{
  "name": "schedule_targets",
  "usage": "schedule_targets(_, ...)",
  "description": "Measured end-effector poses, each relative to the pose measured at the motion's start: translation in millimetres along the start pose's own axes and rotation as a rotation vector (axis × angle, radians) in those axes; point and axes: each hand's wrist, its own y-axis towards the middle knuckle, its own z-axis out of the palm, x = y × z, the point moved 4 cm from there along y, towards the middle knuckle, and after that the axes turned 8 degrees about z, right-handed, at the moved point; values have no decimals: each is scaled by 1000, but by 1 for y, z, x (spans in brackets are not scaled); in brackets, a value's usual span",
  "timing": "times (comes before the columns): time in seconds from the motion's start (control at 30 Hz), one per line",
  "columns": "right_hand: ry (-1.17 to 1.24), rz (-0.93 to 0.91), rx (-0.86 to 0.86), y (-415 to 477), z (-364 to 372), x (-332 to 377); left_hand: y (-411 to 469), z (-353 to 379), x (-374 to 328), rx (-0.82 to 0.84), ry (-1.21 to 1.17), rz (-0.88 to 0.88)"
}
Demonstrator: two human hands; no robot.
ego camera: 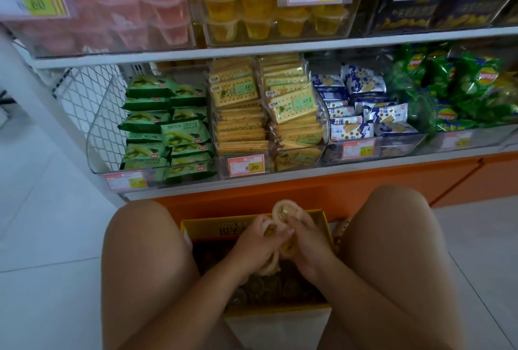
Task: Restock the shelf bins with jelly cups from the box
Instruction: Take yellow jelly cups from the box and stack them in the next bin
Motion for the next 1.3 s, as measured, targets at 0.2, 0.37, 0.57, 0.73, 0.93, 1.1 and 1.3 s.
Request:
schedule_targets(0.2,-227,-303,-201,-26,16,49,-9,-14,-46,32,7,22)
schedule_targets(0.37,-442,-567,-120,-77,64,147,-10,-40,-138,38,47,190)
schedule_targets(0.57,-551,-783,-50,-143,109,253,-25,-89,-256,-22,124,445)
schedule_targets(0.73,-783,-978,-74,-200,135,376,-43,-141,-343,-117,203,697)
schedule_targets(0.93,-1246,-1027,-337,-175,178,500,-32,-194,-402,-293,369,866)
schedule_targets(1.1,-1634,-885,-490,-108,219,545,1,-221,-421,-336,470,848)
schedule_targets(1.3,-1751,-842,-422,-33,248,597,23,-240,-442,-366,558,838)
